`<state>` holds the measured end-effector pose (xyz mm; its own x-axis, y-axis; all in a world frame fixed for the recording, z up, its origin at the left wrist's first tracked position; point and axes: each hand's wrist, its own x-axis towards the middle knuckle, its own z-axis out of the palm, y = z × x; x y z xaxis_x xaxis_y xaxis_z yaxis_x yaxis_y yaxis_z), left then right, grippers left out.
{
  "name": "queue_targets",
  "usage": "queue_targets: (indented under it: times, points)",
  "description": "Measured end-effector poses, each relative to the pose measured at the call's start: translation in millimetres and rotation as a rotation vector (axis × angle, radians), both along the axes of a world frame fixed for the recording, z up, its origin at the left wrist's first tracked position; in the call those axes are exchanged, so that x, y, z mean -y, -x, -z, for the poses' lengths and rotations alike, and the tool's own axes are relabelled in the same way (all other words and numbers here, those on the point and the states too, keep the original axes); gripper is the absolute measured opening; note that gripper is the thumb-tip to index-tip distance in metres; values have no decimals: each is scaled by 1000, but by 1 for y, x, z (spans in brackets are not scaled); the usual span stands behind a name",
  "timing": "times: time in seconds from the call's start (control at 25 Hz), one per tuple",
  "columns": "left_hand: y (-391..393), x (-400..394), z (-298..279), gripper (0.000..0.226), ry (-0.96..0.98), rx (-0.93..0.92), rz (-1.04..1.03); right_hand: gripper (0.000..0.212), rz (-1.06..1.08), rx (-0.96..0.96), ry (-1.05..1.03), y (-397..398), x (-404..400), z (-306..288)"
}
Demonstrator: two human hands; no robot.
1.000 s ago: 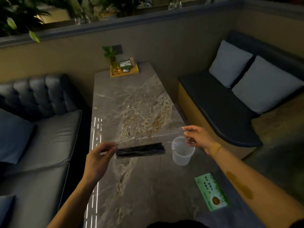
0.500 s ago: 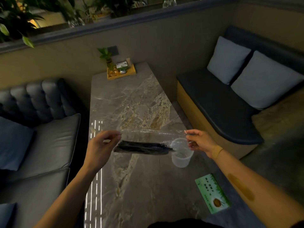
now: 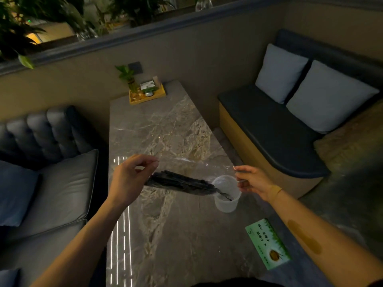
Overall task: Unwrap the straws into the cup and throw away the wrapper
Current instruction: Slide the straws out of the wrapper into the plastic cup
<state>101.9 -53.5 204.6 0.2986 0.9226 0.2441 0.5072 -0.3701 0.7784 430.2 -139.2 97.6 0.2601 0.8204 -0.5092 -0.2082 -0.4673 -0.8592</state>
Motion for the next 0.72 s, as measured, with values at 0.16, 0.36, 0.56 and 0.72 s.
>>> queue_targets:
  times: [0.16, 0.36, 0.56, 0.72]
  points:
    - [-16, -5, -13, 10, -41, -25, 36, 24, 19, -4, -5, -5, 3, 1]
    - [-32, -9, -24, 12, -72, -44, 88, 25, 49, -32, 1, -10, 5, 6]
    - [-44, -13, -39, 21, -115, -58, 147, 24, 77, -66, 16, -13, 4, 10]
    - [-55, -16, -51, 14, -124, -91, 161, 25, 96, -105, 16, -12, 5, 10]
